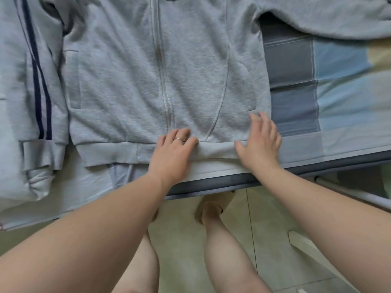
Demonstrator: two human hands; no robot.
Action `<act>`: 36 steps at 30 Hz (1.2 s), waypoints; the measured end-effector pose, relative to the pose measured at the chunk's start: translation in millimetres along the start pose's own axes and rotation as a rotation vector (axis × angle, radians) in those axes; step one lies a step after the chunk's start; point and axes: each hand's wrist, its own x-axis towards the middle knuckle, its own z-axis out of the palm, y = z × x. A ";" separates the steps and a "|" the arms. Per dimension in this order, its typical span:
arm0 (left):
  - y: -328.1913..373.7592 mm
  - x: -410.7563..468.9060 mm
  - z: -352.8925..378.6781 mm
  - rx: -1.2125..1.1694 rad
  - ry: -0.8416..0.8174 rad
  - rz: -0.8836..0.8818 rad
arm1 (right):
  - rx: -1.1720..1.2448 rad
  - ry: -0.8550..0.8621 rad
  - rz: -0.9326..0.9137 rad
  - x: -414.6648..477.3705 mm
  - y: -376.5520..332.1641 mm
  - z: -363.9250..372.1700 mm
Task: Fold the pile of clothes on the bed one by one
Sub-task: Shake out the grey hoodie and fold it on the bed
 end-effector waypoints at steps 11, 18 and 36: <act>-187.6 -95.7 -19.2 0.105 0.061 -0.254 | -0.105 -0.274 -0.551 -41.4 -184.3 71.2; -225.9 -78.0 -24.2 0.114 -0.091 -0.032 | -0.171 -0.087 -0.594 -52.5 -239.9 90.3; -307.1 -68.6 -135.5 -0.450 0.080 -0.656 | 0.138 -0.576 -0.249 14.5 -355.2 -15.8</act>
